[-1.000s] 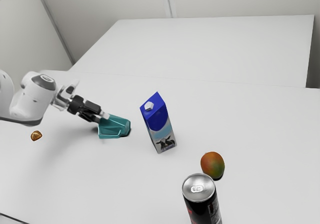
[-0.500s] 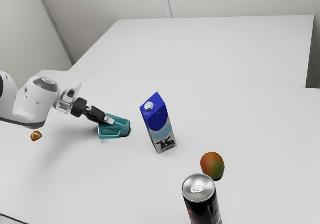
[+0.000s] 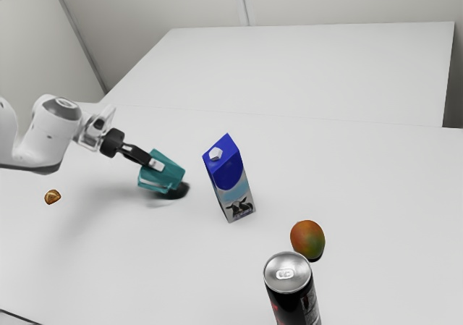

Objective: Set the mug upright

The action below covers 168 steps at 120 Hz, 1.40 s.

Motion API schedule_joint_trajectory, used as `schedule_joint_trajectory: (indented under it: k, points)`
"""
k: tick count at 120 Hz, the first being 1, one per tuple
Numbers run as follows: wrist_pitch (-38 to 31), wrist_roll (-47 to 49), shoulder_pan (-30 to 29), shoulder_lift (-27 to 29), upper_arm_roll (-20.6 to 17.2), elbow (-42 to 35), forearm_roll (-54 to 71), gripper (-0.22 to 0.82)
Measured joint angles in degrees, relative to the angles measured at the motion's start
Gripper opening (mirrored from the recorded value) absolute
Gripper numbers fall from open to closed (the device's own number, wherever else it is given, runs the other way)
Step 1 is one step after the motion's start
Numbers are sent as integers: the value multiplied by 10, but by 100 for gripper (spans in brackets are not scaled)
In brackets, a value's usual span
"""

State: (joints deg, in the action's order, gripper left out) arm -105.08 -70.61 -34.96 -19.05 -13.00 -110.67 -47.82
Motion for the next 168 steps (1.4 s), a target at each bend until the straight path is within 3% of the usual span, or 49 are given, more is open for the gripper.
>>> schedule_joint_trajectory:
  k: [24,48,85,124,168]
  points:
    - [-36,14,42,42,-7,-3,71,-18]
    - [-110,65,105,79,-10,-30,230,-18]
    - [-213,171,133,116,-41,-88,419,-18]
    - [-269,263,134,154,-68,-148,469,-18]
    - [-291,337,134,145,-83,-165,500,-18]
